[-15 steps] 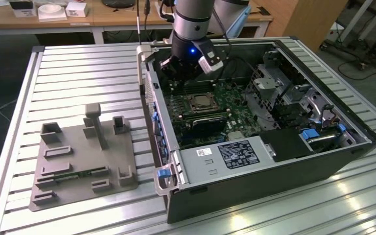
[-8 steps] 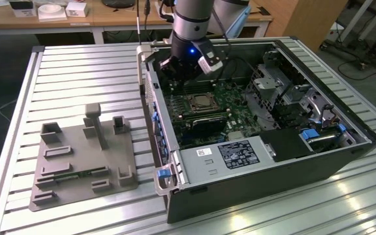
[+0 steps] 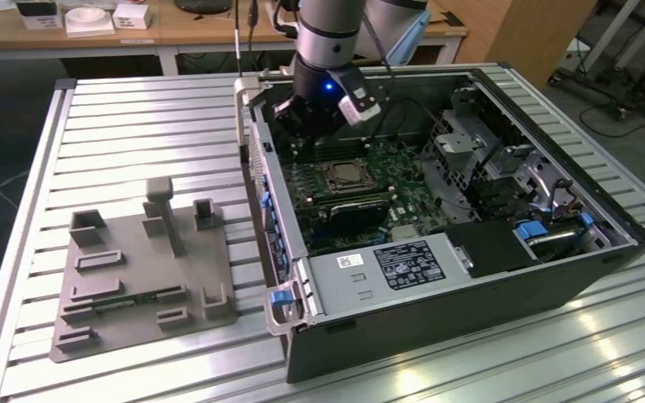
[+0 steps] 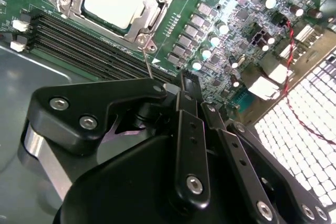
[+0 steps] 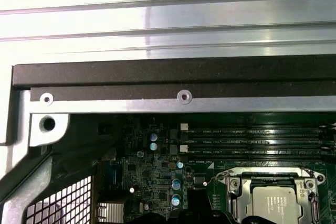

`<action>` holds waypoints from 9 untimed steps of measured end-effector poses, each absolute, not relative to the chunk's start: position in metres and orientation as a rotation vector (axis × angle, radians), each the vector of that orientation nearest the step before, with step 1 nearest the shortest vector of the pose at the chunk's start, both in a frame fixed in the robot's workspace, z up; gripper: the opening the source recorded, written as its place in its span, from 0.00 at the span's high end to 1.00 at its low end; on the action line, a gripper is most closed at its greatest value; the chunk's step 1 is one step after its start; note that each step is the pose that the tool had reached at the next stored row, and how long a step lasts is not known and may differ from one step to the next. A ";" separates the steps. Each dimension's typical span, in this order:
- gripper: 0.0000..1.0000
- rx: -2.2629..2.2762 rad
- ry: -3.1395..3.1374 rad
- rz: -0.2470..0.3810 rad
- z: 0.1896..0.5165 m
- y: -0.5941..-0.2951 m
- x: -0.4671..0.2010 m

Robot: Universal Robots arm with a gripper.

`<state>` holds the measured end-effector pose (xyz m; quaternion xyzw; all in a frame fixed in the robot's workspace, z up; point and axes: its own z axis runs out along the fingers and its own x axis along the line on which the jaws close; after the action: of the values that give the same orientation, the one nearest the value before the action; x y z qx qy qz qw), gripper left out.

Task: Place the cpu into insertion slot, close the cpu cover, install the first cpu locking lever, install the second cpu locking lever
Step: 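Install the first cpu locking lever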

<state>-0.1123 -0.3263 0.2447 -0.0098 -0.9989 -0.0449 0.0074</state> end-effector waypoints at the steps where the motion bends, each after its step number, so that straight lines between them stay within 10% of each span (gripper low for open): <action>1: 0.89 -0.031 -3.124 -0.140 0.244 -0.326 -0.111; 9: 0.89 -0.031 -3.123 -0.140 0.243 -0.325 -0.083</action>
<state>-0.0827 -0.3253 0.2433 -0.0099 -0.9989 -0.0448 0.0074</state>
